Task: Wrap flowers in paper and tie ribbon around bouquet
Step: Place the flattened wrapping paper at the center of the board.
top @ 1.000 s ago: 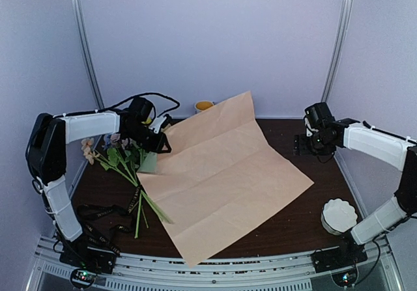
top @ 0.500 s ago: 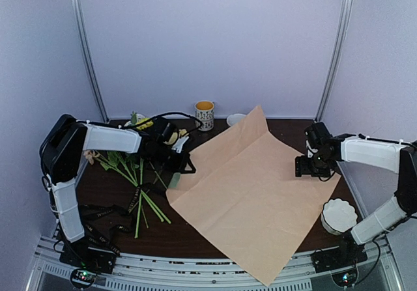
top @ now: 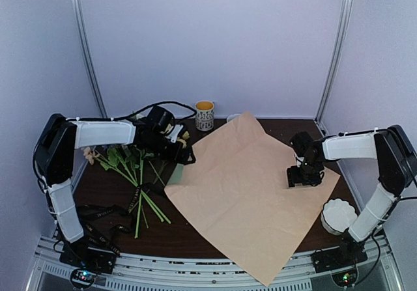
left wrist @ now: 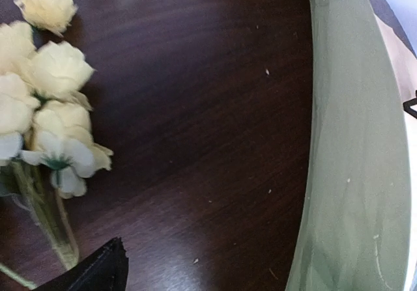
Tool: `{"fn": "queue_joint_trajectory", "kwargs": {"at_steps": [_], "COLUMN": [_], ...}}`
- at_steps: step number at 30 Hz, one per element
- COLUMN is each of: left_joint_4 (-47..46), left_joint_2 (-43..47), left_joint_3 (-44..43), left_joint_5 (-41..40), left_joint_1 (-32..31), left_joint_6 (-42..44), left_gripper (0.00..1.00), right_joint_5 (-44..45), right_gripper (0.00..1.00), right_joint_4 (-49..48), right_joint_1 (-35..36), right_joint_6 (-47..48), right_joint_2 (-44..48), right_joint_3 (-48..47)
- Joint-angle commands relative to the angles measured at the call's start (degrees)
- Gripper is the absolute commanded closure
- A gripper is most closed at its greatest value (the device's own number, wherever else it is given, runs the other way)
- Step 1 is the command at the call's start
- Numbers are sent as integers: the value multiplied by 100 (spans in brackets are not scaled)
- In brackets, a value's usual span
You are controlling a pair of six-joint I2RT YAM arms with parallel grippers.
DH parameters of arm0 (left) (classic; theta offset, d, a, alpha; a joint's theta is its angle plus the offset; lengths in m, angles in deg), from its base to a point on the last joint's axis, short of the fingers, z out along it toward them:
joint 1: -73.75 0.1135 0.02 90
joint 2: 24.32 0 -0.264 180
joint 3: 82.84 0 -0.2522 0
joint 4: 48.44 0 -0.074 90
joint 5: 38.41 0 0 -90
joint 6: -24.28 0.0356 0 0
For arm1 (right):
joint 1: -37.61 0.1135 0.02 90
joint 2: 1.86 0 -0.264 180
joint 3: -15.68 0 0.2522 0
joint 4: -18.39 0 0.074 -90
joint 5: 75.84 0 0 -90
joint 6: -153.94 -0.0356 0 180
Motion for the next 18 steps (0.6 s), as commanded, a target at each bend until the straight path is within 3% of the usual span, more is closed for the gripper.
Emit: {"fn": "queue_joint_trajectory", "kwargs": {"at_steps": [1, 4, 7, 11, 15, 18], "left_joint_4": [288, -66, -575, -1175, -1576, -1500], "left_joint_2": [439, 687, 876, 901, 1012, 1024], "left_joint_3": [-100, 159, 437, 649, 774, 722], "left_joint_5": [-365, 315, 1169, 2089, 2424, 2451], "left_joint_1": [19, -43, -84, -76, -114, -126], "left_joint_6": [534, 795, 906, 947, 964, 1077], "left_gripper": [2, 2, 2, 2, 2, 2], "right_joint_5": [444, 987, 656, -579, -2417, -2299], "right_gripper": [26, 22, 22, 22, 23, 25], "right_joint_4": [365, 752, 647, 87, -1278, -1861], "right_joint_1": [85, 259, 425, 903, 1526, 2004], "right_joint_6": [129, 212, 419, 818, 613, 101], "right_joint_2": [-198, -360, -113, 436, 530, 70], "right_joint_3": [-264, -595, -791, -1041, -939, -1110]}}
